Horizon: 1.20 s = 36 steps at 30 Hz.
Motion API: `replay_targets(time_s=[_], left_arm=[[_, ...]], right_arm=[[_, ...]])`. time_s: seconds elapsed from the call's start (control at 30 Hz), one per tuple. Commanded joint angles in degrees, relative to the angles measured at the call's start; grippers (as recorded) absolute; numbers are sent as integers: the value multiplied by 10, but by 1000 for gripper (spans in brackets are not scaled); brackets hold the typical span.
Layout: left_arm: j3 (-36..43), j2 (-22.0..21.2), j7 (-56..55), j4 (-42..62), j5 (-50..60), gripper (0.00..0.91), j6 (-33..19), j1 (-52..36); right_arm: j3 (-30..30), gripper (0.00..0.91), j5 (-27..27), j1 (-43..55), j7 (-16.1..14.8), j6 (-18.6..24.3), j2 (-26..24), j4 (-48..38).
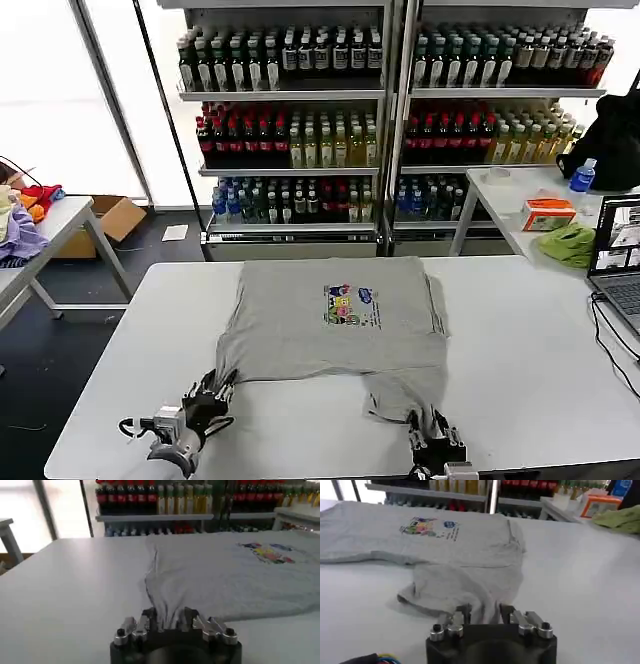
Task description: Fold and organize the clothes.
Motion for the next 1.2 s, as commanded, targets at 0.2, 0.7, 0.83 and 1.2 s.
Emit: replay_targets(time_s=[0.2,0.7,0.83,1.2], left_arm=[[3,-10,3,3,15,0,-9,6],[-7,-24,-9,-48,-5,0,-43,-23],[-8,-21,-11,-47,-7,0,-51,-37],[-3,-17,-19,-6,-30,0,-53,-103]], right_arm=[[-2,0,-2,11,-7,26,5,-27],[31,0,-11,69,-41,63,18,9],[41,0,-11,94,-49,64,22,7],[50,0,-10,179,-67,63,33,-32]])
